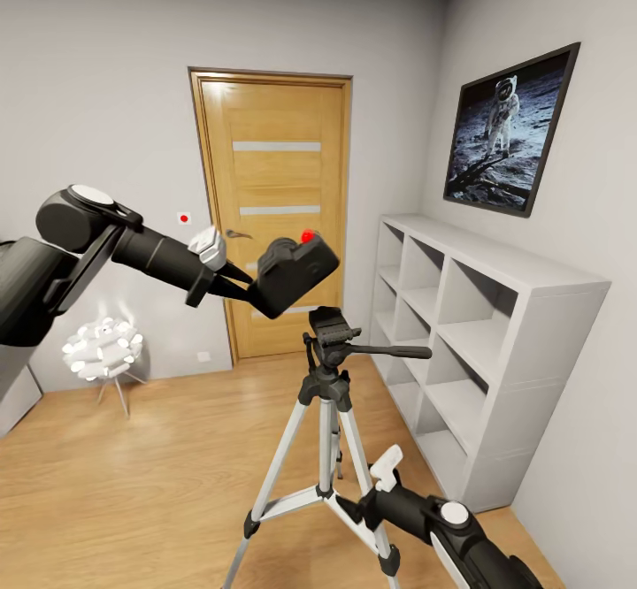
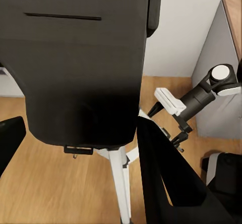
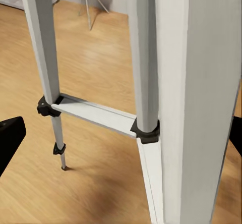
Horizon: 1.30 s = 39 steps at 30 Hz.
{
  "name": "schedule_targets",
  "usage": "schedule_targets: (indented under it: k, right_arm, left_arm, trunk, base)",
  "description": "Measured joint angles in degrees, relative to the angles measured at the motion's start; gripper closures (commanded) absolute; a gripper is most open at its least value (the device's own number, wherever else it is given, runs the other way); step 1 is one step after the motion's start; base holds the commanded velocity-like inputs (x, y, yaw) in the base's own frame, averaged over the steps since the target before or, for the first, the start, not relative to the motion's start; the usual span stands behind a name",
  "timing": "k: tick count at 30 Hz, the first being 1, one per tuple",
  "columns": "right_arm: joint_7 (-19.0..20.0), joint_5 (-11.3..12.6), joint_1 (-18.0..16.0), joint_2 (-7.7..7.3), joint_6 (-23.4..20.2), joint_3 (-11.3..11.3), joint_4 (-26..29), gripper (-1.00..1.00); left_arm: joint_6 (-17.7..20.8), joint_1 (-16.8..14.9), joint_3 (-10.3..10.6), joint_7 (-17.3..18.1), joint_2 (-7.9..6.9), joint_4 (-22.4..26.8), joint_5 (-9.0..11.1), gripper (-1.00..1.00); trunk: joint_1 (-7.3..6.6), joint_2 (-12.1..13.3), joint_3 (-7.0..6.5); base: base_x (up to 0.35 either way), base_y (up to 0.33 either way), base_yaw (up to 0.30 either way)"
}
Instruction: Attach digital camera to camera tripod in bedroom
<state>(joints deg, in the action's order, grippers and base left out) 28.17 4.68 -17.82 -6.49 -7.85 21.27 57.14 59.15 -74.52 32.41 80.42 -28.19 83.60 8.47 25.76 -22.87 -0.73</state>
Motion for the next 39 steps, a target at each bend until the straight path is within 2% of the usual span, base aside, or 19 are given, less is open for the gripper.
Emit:
schedule_targets:
  k: [7, 11, 25, 29, 33, 39]
  right_arm:
    - [-1.67, -0.01, -0.69, 0.92, 0.17, 0.00, -0.32, -1.00]
    - [-2.03, 0.00, -0.85, 1.12, 0.25, -0.06, -0.36, -1.00]
    - [-2.26, 0.01, -0.96, 1.19, 0.30, -0.19, -0.04, -1.00]
    - [-2.27, 0.01, -0.96, 1.19, 0.30, -0.22, 0.04, -1.00]
    - [-2.26, 0.01, -0.96, 1.18, 0.28, -0.26, 0.12, -1.00]
    - [-2.27, 0.01, -0.96, 1.18, 0.24, -0.27, 0.16, -1.00]
  left_arm:
    - [0.00, -1.09, 0.64, -0.12, -0.07, 0.20, 1.63, 1.00]
    - [0.01, -1.59, 1.71, -0.30, -0.07, 0.04, 2.42, 1.00]
    - [0.01, -1.86, 3.03, -0.30, -0.08, -0.18, 2.94, 1.00]
    - [0.00, -1.92, 3.94, -0.12, -0.21, -0.19, 2.97, 1.00]
    - [0.01, -2.44, 6.10, 0.02, -0.40, -0.28, 3.07, 1.00]
    - [0.00, -3.94, 8.20, 0.32, -0.51, -0.52, 3.17, 1.00]
  trunk:
    - [0.00, 0.00, 0.00]
    - [0.00, 0.00, 0.00]
    - [0.00, 0.00, 0.00]
    - [0.00, 0.00, 0.00]
    - [0.00, 0.00, 0.00]
    - [0.00, 0.00, 0.00]
  base:
    - [0.000, 0.000, 0.000]
    - [0.000, 0.000, 0.000]
    - [0.000, 0.000, 0.000]
    - [0.000, 0.000, 0.000]
    - [0.000, 0.000, 0.000]
    - [0.000, 0.000, 0.000]
